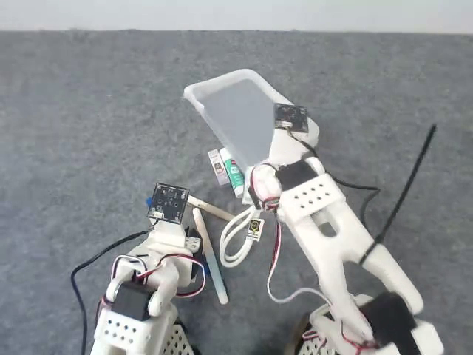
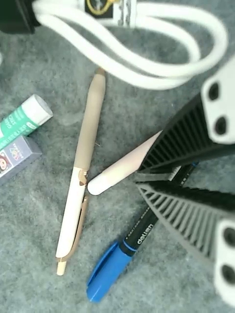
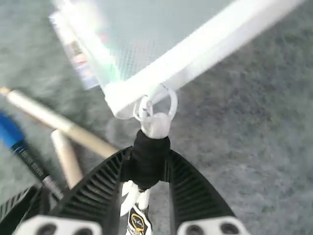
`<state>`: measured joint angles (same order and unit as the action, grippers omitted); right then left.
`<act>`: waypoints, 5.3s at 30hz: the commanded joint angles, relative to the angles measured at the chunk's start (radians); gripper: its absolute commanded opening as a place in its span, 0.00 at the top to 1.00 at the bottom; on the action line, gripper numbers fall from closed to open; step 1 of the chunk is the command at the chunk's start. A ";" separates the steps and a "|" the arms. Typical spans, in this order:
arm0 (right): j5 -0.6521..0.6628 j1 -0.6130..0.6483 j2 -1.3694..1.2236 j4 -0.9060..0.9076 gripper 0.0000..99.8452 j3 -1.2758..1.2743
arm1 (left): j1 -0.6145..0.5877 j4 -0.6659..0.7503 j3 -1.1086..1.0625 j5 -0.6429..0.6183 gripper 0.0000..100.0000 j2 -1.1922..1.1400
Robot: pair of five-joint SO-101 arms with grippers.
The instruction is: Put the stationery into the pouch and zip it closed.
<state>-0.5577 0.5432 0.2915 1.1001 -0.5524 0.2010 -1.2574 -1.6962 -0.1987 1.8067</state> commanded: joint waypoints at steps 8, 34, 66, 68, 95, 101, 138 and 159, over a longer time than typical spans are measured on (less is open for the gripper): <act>0.574 0.054 0.251 -0.007 0.99 0.049 | -0.003 -0.005 0.012 0.002 0.98 0.012; 0.720 0.101 0.492 -0.208 0.99 -0.247 | -0.003 -0.005 0.012 0.002 0.98 0.012; 0.712 0.030 0.503 -0.242 0.99 -0.290 | -0.005 -0.068 0.219 0.003 0.97 0.014; 0.712 0.030 0.503 -0.242 0.99 -0.296 | -0.005 -0.086 0.254 0.000 0.97 0.014; 0.712 0.030 0.499 -0.243 0.99 -0.296 | 0.005 0.025 0.286 -0.005 0.66 0.014; 0.712 0.031 0.501 -0.242 0.99 -0.296 | -0.005 0.210 0.180 -0.055 0.66 0.014; 0.712 0.094 0.503 -0.242 0.99 -0.295 | -0.146 0.376 0.012 0.040 0.66 0.011; 0.712 0.101 0.509 -0.234 0.99 -0.296 | -0.184 0.371 0.012 0.077 0.66 0.012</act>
<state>0.1481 0.6414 0.7472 0.8823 -0.8608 0.0644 -0.9183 -1.6978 -0.0928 1.8067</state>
